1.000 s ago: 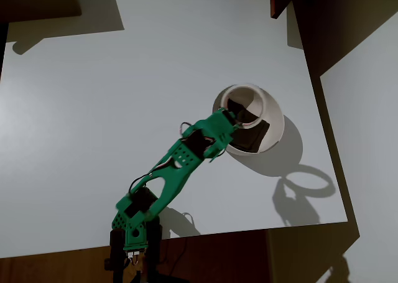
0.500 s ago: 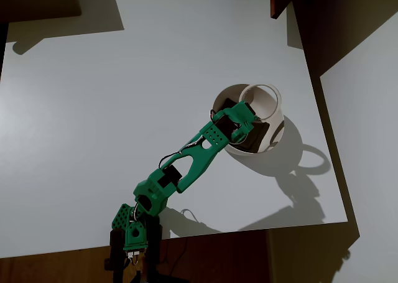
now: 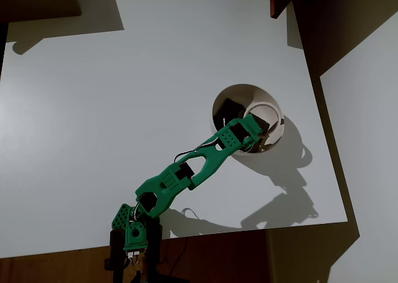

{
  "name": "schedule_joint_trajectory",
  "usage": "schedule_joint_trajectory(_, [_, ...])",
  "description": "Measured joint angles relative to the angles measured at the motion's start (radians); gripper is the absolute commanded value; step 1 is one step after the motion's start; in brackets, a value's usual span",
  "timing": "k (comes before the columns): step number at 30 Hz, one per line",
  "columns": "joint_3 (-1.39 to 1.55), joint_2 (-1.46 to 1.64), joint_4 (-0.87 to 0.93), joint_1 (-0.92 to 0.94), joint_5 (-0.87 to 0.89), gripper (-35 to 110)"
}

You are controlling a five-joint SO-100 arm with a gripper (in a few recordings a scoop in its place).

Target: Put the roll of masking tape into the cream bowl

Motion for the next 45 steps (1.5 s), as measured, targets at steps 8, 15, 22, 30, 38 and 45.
schedule_joint_trajectory(8, [-0.002,0.0,-0.002,0.002,0.021,19])
schedule_joint_trajectory(15, [-0.037,0.002,-0.002,0.0,0.057,11])
schedule_joint_trajectory(22, [-0.11,0.002,0.064,-0.002,0.103,-8])
schedule_joint_trajectory(30, [-0.133,0.097,0.19,-0.049,0.137,-8])
schedule_joint_trajectory(38, [-0.133,0.472,0.495,-0.304,0.1,-8])
schedule_joint_trajectory(45, [0.124,0.997,0.595,-0.635,-0.017,-8])
